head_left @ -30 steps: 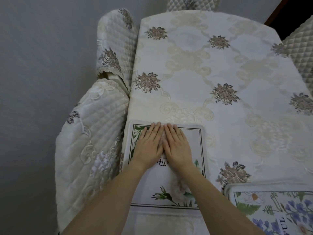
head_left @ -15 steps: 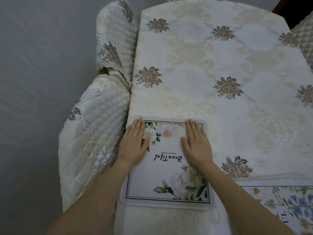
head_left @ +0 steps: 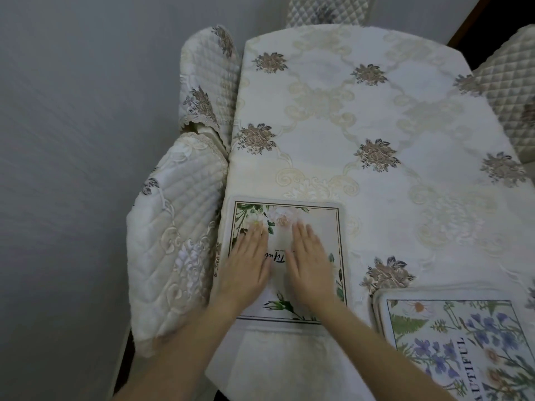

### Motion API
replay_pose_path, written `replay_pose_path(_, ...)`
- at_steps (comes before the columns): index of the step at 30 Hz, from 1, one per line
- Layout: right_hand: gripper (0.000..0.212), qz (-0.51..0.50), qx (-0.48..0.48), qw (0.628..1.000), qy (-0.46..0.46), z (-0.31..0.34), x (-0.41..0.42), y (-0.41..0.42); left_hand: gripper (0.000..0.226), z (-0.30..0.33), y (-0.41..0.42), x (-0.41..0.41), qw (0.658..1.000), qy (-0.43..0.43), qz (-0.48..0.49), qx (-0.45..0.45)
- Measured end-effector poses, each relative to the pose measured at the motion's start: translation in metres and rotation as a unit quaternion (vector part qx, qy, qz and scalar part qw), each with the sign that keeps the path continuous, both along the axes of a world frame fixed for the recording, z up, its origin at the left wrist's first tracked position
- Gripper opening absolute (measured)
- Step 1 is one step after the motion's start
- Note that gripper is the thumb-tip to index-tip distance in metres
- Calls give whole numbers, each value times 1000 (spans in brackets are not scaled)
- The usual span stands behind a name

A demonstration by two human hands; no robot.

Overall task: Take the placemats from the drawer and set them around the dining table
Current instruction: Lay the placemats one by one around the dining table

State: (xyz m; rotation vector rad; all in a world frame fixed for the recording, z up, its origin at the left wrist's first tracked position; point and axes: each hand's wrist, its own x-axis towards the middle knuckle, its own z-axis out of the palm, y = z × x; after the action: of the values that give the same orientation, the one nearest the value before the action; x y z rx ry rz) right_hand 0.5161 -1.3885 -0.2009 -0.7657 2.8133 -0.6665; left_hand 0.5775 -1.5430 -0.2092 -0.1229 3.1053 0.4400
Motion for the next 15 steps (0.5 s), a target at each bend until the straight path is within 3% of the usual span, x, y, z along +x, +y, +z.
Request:
replay_pose_path(5,57,27,36,999,-8,-31,61,17,59,-22,34,38,998,-35,-36,-30)
replay_pose_path(15,59,55,88,995,-11,-30,54,36,59,-20,15,56,998,-55,-29,-16)
